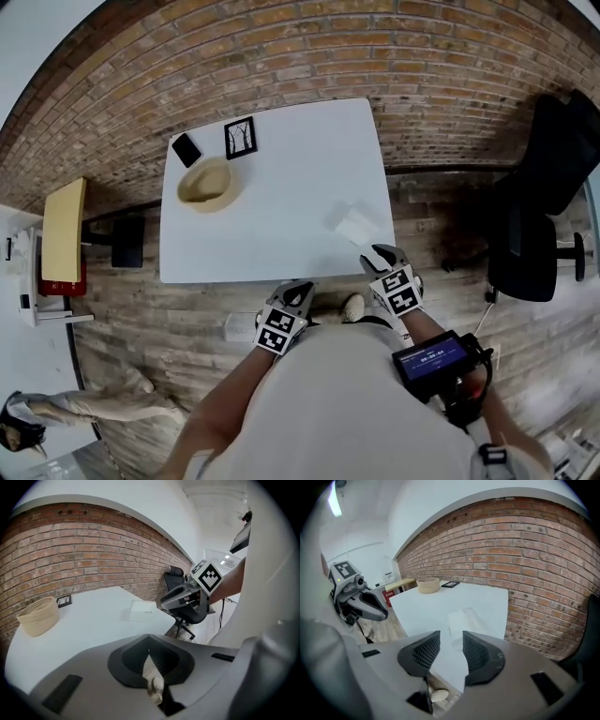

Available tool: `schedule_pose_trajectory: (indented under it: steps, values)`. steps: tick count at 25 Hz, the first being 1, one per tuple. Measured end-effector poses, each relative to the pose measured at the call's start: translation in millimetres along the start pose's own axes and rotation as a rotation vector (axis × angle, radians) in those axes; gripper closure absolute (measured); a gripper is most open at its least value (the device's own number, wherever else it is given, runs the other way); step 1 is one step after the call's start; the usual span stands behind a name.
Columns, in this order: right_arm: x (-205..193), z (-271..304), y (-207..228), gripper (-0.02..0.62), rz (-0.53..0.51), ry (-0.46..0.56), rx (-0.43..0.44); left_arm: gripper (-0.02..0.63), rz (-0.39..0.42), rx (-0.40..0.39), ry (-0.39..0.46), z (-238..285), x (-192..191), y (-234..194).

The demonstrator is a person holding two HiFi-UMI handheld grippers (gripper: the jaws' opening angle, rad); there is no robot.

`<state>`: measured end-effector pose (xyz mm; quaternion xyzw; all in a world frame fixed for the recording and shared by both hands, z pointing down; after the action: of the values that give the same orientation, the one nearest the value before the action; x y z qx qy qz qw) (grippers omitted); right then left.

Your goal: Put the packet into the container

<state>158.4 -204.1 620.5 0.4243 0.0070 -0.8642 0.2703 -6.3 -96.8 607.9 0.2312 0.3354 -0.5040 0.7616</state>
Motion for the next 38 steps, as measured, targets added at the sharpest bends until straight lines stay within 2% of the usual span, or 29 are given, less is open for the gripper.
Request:
schedule_pose_trajectory:
  steps: [3, 8, 12, 19, 24, 29, 34, 38]
  values:
    - [7, 9, 14, 0.408, 0.004, -0.040, -0.024, 0.597, -0.006, -0.002, 0.010, 4, 1, -12]
    - [17, 26, 33, 0.281, 0.029, -0.124, -0.010, 0.597, -0.012, -0.005, 0.037, 11, 9, -36]
    - [23, 39, 49, 0.244, 0.001, -0.217, 0.001, 0.597, -0.007, -0.012, 0.060, 13, 15, -51]
    - [28, 64, 55, 0.242, -0.091, -0.396, 0.013, 0.597, -0.048, 0.015, 0.059, 10, 9, -83]
    - [24, 70, 59, 0.245, -0.039, -0.465, 0.030, 0.597, -0.095, 0.028, 0.047, 7, 0, -94]
    - [28, 68, 58, 0.318, -0.036, -0.479, 0.016, 0.597, -0.136, 0.037, 0.046, 4, -11, -104]
    - [35, 67, 46, 0.331, -0.050, -0.470, -0.014, 0.597, -0.148, 0.021, 0.043, 3, -19, -122]
    - [57, 75, 40, 0.331, -0.069, -0.446, -0.009, 0.597, -0.138, 0.015, 0.064, 8, -11, -139]
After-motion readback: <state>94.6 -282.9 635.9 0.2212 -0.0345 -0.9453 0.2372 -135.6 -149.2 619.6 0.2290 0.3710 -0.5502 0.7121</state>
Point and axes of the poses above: the fingertips, and each gripper's own axes: z forward along the fingers, y to its right, x out of its top, the point moved 5 cm from there along -z, backward along the fingers, and after that the axes turned 12 degrees about x, right-handed, at the moved point
